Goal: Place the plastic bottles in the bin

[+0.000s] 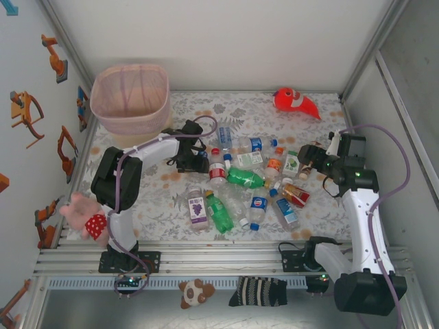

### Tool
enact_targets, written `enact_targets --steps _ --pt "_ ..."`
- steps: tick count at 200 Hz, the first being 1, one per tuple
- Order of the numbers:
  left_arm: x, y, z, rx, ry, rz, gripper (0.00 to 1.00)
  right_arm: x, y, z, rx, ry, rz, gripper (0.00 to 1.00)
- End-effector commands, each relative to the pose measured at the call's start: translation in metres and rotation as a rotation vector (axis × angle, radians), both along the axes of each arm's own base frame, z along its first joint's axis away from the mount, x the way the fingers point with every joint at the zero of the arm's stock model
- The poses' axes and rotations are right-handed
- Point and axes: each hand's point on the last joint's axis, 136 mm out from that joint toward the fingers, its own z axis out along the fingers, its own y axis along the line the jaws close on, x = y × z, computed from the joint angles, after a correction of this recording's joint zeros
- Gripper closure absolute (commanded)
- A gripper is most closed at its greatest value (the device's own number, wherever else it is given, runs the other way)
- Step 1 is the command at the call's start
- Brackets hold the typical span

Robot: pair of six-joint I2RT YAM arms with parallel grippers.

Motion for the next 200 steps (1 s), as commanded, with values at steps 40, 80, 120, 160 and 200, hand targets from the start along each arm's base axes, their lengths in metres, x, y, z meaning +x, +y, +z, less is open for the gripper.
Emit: enact_targets --steps 40,80,120,160,200 --pt "0.005 -0.002 0.057 -0.026 -0.098 -0.024 0.43 -0.002 -0.001 -0.001 0.006 -0.001 -0.01 0.14" --pt "0.009 -0.007 0.115 -0.093 -0.199 -0.032 0.43 0.0 -0.001 0.001 0.005 -0.007 -0.011 0.14" --pt "0.011 -0.013 0.187 -0.206 -0.339 -0.044 0.46 0.001 -0.001 0.002 0.007 -0.008 -0.01 0.14" --pt "0.011 -0.012 0.258 -0.306 -0.499 -0.07 0.46 0.003 0.0 0.003 0.009 -0.01 -0.01 0.14" --pt "0.014 0.003 0.313 -0.396 -0.596 -0.054 0.46 0.005 0.0 0.004 0.011 -0.013 -0.009 0.14"
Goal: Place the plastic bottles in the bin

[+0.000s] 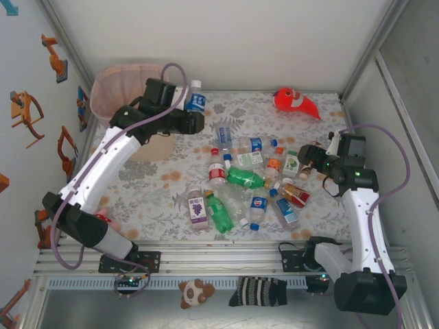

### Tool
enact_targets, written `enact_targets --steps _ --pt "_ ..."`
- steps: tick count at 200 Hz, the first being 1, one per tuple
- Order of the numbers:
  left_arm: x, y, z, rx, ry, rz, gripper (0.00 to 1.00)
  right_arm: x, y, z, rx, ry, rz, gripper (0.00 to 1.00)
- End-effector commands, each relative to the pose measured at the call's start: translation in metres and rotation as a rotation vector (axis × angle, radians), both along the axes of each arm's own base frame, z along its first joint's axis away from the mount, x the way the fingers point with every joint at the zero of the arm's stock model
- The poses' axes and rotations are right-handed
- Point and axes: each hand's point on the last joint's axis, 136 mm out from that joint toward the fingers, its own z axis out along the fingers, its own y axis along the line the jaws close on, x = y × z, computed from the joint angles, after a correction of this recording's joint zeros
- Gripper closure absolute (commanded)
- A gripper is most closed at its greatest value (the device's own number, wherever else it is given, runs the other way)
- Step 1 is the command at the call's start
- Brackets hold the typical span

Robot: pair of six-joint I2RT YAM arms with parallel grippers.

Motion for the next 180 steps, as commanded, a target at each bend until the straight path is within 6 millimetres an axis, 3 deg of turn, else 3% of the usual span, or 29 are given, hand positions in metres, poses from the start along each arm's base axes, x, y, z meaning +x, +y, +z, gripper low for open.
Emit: enact_targets --steps 1,42,83,114,140,180 --pt "-0.004 0.013 0.034 -0.059 -0.052 -0.021 0.46 0.004 0.0 0.005 0.011 -0.018 -0.008 0.14" --pt "0.013 0.048 0.065 -0.081 -0.118 0.057 0.46 0.006 0.0 0.009 0.016 -0.024 -0.008 0.14" --pt "0.037 0.101 0.07 -0.011 -0.111 0.179 0.46 0.007 0.0 0.011 0.018 -0.025 -0.008 0.14" --pt "0.058 0.138 0.056 0.083 -0.064 0.261 0.46 0.008 0.001 0.011 0.017 -0.02 -0.004 0.14" --pt "0.072 0.163 0.033 0.159 -0.003 0.3 0.46 0.007 0.0 0.012 0.012 -0.017 -0.005 0.14" --pt "0.094 0.181 -0.009 0.196 0.098 0.307 0.46 0.007 0.0 0.01 0.015 -0.011 -0.01 0.14"
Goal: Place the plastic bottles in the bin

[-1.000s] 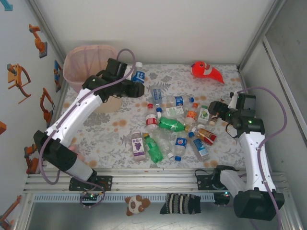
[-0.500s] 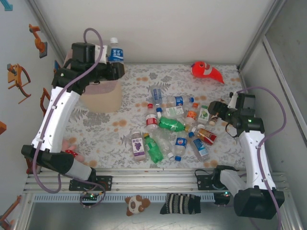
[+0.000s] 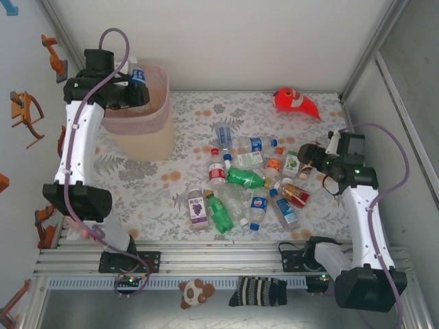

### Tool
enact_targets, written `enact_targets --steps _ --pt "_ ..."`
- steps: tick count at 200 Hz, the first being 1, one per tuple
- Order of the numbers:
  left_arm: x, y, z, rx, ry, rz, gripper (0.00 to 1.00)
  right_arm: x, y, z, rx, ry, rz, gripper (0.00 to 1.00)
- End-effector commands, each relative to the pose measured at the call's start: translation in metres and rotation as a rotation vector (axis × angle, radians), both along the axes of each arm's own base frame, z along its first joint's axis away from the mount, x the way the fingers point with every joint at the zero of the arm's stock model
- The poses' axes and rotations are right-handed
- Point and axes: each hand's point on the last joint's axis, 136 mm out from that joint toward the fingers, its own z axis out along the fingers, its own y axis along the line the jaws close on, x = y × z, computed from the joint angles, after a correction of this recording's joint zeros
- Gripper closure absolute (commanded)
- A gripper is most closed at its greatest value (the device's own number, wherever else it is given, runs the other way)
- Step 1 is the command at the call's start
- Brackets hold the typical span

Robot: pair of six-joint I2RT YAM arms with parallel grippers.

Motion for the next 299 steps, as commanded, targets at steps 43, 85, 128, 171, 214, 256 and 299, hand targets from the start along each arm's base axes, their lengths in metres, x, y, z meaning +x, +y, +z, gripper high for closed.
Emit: enact_targets --steps 43,85,128,171,214,256,299 --pt "0.018 0.012 -0.07 0.061 0.181 -0.033 0.46 0.003 -0.001 0.01 0.01 -0.021 -0.015 0.14" --pt "0.028 0.011 -0.121 0.066 0.275 -0.036 0.46 0.003 -0.001 0.008 0.006 -0.012 -0.014 0.14" --pt "0.035 0.008 -0.162 0.054 0.336 -0.037 0.43 0.003 -0.002 0.003 0.005 -0.001 -0.016 0.14" --pt "0.034 0.006 -0.186 0.044 0.372 -0.033 0.38 0.002 -0.003 -0.003 0.0 0.014 -0.016 0.14" --pt "0.033 0.005 -0.181 0.034 0.358 -0.03 0.29 0.002 -0.003 -0.006 -0.003 0.023 -0.016 0.14" --pt "0.031 0.004 -0.16 0.024 0.311 -0.026 0.27 0.003 -0.004 -0.011 -0.005 0.04 -0.019 0.14" --pt "0.029 0.003 -0.118 -0.001 0.221 -0.022 0.27 0.009 -0.007 -0.023 -0.039 0.102 0.002 0.15"
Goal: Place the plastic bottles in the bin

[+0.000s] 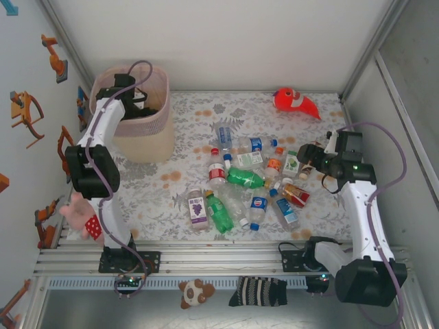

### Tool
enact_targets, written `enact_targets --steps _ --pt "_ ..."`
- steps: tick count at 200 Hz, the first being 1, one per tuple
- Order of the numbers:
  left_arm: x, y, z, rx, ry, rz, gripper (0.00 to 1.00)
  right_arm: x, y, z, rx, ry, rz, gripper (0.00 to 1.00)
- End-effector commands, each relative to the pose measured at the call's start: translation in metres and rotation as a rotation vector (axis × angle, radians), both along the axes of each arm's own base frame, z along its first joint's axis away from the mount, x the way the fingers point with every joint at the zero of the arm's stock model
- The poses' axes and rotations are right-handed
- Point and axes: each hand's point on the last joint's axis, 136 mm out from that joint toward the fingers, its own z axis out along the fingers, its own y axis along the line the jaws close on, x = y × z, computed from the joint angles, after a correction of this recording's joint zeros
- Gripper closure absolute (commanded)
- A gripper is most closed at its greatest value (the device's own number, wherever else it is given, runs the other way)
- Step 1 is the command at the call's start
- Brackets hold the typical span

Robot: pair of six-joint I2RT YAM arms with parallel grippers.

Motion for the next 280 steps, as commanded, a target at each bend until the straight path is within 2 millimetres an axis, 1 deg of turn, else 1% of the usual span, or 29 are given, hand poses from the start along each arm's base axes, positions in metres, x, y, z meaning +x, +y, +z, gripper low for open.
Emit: enact_targets --steps 1,50,75,101,127,145,157,171,184,189,209,257,280 --pt "-0.005 -0.003 0.046 -0.045 -0.092 0.008 0.27 0.004 -0.005 -0.008 -0.034 0.05 0.008 0.15" --pt "-0.01 -0.008 0.111 -0.1 -0.225 0.006 0.27 0.018 -0.016 -0.036 -0.065 0.172 0.023 0.16" --pt "-0.018 -0.011 0.14 -0.123 -0.283 -0.001 0.27 0.027 -0.024 -0.046 -0.057 0.212 0.007 0.2" --pt "-0.032 -0.012 0.171 -0.143 -0.354 -0.007 0.27 0.035 -0.035 -0.059 -0.061 0.246 -0.022 0.23" --pt "-0.05 -0.015 0.203 -0.189 -0.435 -0.014 0.27 0.044 -0.043 -0.073 -0.087 0.279 -0.044 0.25" --pt "-0.063 -0.021 0.219 -0.239 -0.482 -0.025 0.27 0.053 -0.049 -0.081 -0.105 0.288 -0.061 0.27" --pt "-0.071 -0.025 0.228 -0.276 -0.514 -0.033 0.27 0.059 -0.054 -0.088 -0.117 0.298 -0.074 0.3" --pt "-0.08 -0.028 0.234 -0.309 -0.539 -0.04 0.26 0.063 -0.054 -0.096 -0.115 0.313 -0.077 0.36" --pt "-0.086 -0.03 0.235 -0.325 -0.541 -0.043 0.26 0.062 -0.053 -0.105 -0.101 0.326 -0.077 0.39" --pt "-0.089 -0.03 0.237 -0.329 -0.546 -0.045 0.26 0.061 -0.051 -0.109 -0.091 0.329 -0.074 0.4" --pt "-0.096 -0.03 0.233 -0.339 -0.542 -0.038 0.26 0.055 -0.041 -0.122 -0.038 0.345 -0.061 0.45" --pt "-0.101 -0.034 0.223 -0.372 -0.522 -0.035 0.26 0.039 -0.029 -0.15 0.027 0.392 -0.059 0.52" --pt "-0.101 -0.036 0.223 -0.387 -0.522 -0.036 0.26 0.037 -0.03 -0.157 0.029 0.399 -0.066 0.52"
